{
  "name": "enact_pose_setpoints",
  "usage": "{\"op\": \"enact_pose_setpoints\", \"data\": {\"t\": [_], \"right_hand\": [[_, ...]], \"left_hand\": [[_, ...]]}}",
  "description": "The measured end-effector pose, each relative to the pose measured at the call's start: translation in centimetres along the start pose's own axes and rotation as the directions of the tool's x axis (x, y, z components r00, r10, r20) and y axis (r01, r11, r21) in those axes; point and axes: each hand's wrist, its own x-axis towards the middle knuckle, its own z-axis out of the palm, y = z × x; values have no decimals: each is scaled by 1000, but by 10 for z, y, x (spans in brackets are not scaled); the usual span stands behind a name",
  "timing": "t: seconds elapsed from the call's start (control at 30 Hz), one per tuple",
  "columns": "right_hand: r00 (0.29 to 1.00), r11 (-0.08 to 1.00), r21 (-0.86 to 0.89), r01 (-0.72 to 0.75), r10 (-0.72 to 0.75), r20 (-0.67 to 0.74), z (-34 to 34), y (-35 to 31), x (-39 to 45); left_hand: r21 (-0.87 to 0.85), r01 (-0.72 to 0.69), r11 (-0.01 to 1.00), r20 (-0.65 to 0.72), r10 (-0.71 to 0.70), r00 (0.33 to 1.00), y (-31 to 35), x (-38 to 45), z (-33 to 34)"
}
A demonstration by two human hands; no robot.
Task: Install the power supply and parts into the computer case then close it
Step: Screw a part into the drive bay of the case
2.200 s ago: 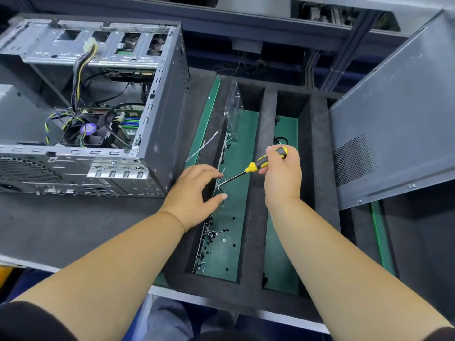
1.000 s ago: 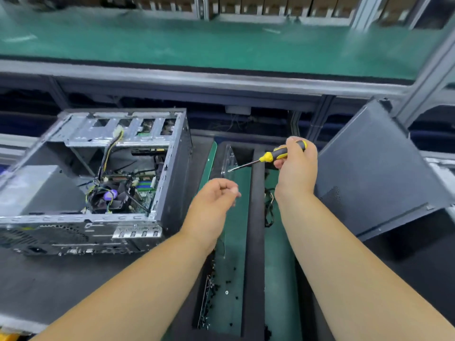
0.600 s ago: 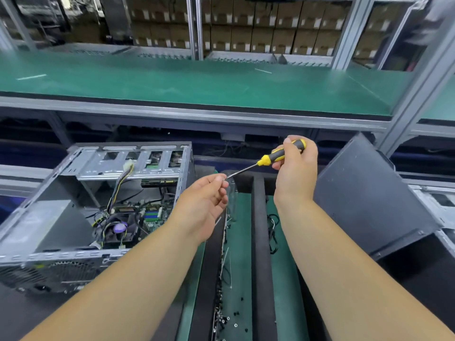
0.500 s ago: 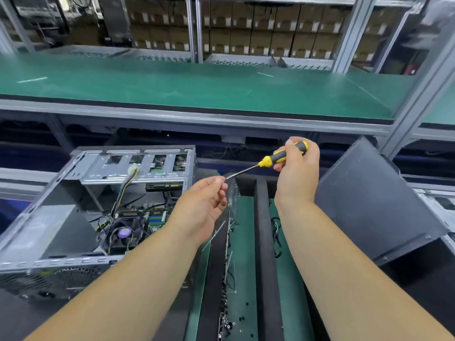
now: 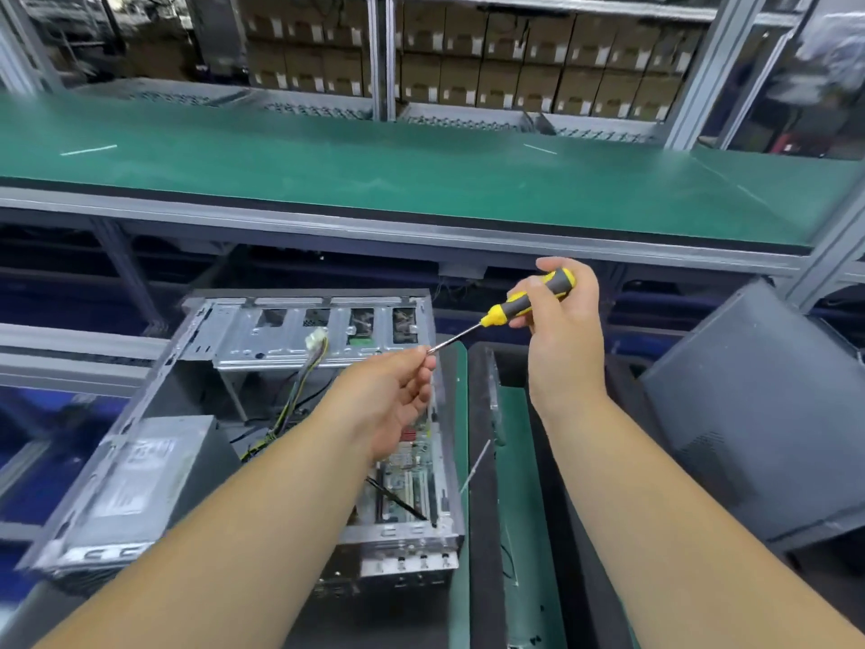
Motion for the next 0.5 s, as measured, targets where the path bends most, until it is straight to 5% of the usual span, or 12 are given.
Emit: {"op": "enact_pose_setpoints", "data": {"t": [0.17,0.5], "right_hand": [[988,997,-21,-74,76,137,31,2,9],[1000,996,-89,19,-17,15,81,-5,9]], "left_hand": [[95,-56,994,34,53,998,29,10,-37],[346,-273,898,151,234,960,64,44,-62]]}}
